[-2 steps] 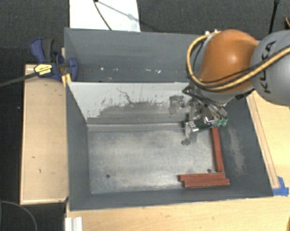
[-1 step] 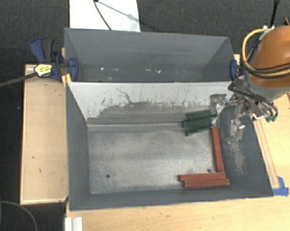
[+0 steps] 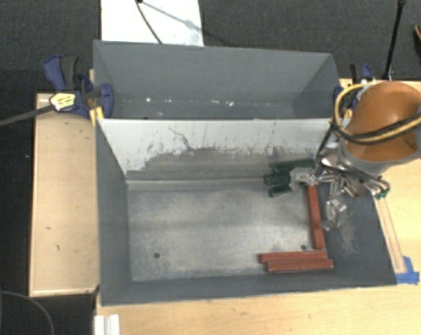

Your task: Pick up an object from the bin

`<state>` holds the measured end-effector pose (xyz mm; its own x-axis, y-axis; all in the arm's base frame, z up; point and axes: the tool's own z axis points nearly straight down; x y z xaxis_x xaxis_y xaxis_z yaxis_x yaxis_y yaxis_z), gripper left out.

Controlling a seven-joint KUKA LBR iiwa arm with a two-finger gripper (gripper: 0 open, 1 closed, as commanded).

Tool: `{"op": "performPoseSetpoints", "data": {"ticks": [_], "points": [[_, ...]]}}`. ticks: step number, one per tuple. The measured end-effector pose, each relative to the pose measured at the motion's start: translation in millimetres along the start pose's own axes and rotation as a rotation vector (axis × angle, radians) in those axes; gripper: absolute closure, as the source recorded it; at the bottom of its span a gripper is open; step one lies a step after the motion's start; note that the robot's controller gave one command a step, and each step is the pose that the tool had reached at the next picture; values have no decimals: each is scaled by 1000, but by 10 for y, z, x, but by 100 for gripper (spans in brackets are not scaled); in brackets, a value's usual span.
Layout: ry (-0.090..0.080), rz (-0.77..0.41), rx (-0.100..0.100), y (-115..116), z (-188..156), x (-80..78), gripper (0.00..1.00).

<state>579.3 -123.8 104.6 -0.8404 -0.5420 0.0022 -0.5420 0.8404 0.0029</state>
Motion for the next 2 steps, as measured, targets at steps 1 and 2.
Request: {"op": "performPoseSetpoints", "data": {"ticks": [1,2], "points": [[-5,3,3,-5,-33,-18,100],[-5,6,2,-3,-33,-19,0]]}}
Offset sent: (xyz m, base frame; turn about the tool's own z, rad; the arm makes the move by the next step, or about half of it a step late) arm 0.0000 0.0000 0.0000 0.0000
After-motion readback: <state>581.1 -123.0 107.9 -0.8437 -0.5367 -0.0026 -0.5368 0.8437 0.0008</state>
